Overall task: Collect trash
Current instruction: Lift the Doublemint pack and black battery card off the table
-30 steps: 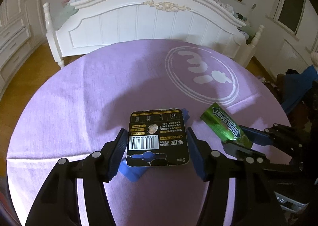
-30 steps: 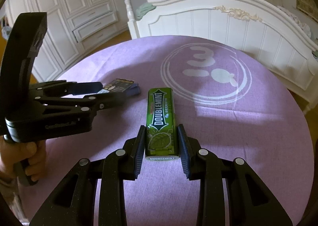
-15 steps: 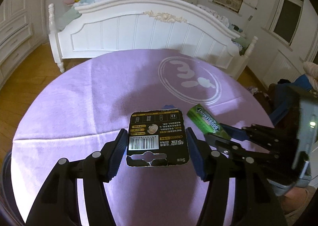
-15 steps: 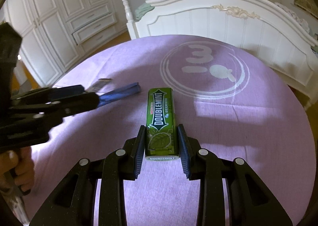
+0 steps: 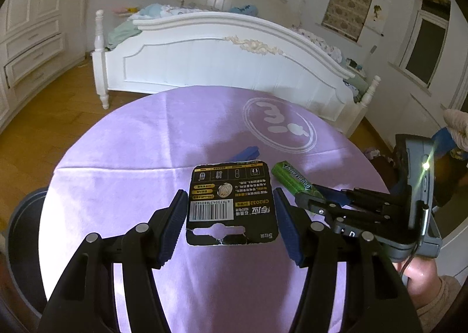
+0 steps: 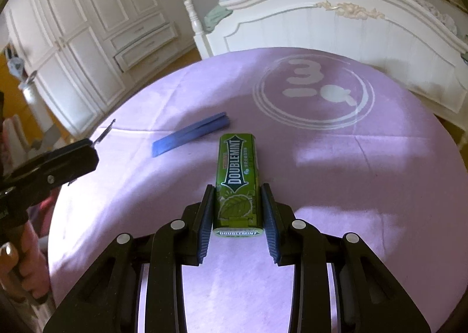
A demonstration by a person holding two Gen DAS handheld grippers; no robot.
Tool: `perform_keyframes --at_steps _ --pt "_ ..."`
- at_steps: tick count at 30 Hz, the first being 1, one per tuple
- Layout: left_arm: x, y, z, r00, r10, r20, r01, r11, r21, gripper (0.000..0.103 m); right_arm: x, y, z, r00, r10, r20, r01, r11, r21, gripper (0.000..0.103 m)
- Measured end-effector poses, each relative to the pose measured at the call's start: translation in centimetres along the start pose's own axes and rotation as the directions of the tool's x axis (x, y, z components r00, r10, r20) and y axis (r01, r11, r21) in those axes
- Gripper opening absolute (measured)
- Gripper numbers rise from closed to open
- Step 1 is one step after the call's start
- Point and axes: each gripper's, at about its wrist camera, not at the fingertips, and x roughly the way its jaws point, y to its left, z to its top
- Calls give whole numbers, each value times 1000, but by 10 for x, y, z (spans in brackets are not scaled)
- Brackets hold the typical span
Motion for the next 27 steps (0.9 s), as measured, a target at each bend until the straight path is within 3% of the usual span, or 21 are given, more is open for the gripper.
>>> perform_keyframes --at_steps 11,15,27 --pt "-29 -1 -15 995 9 101 2 995 -104 59 -21 0 -14 999 30 27 -32 997 64 32" --pt "-35 -4 -14 989 12 146 7 992 -128 59 -25 -4 -18 1000 5 31 -8 996 86 32" --pt "-33 5 -21 985 -27 169 54 986 -155 59 -25 -6 -19 998 -63 27 61 995 81 32"
